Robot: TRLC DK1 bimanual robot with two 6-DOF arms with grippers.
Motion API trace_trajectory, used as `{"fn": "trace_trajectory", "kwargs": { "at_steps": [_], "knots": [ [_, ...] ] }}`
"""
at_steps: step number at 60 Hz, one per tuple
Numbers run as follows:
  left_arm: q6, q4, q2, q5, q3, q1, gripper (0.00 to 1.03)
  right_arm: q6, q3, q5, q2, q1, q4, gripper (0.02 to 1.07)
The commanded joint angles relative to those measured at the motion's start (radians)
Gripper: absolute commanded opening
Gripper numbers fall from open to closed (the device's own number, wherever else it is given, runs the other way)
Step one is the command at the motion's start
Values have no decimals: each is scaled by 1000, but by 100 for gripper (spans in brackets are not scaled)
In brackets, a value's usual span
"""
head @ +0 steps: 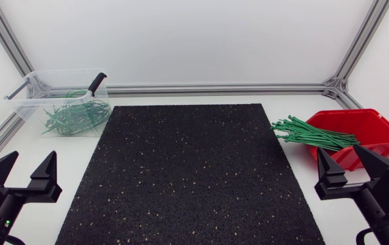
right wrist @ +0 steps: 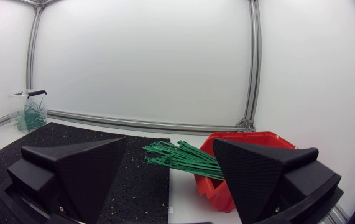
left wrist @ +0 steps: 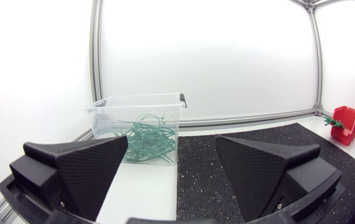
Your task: Take a green cable tie from the red box, thread the tail through the head to close it, then place it in the transparent bin on the left.
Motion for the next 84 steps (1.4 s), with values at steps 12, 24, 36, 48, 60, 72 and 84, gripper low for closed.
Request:
{"fn": "trace_trajectory", "kwargs": {
  "at_steps": [12, 24, 36, 48, 60, 72, 84],
  "knots": [
    [-11, -15, -6, 4, -39, 10, 99, -2, -17, 6, -11, 6, -7, 104],
    [-11, -15, -6, 4, -39, 10, 99, -4, -17, 6, -12, 2, -4, 104],
    [-11, -15, -6, 4, -41, 10, 99, -2, 32, 12, -12, -10, -27, 104],
    [-11, -15, -6, 4, -39, 9, 99, -2, 122, 37, -9, -14, -38, 104],
    [-11, -14, -6, 4, -39, 9, 99, -2, 266, 41, 96, -11, -86, 103],
    [-11, -14, -6, 4, -39, 9, 99, -2, 437, 56, 304, -10, -146, 103],
    [-11, -14, -6, 4, -41, 9, 99, -45, 641, 58, 535, -21, -290, 102]
  ]
}}
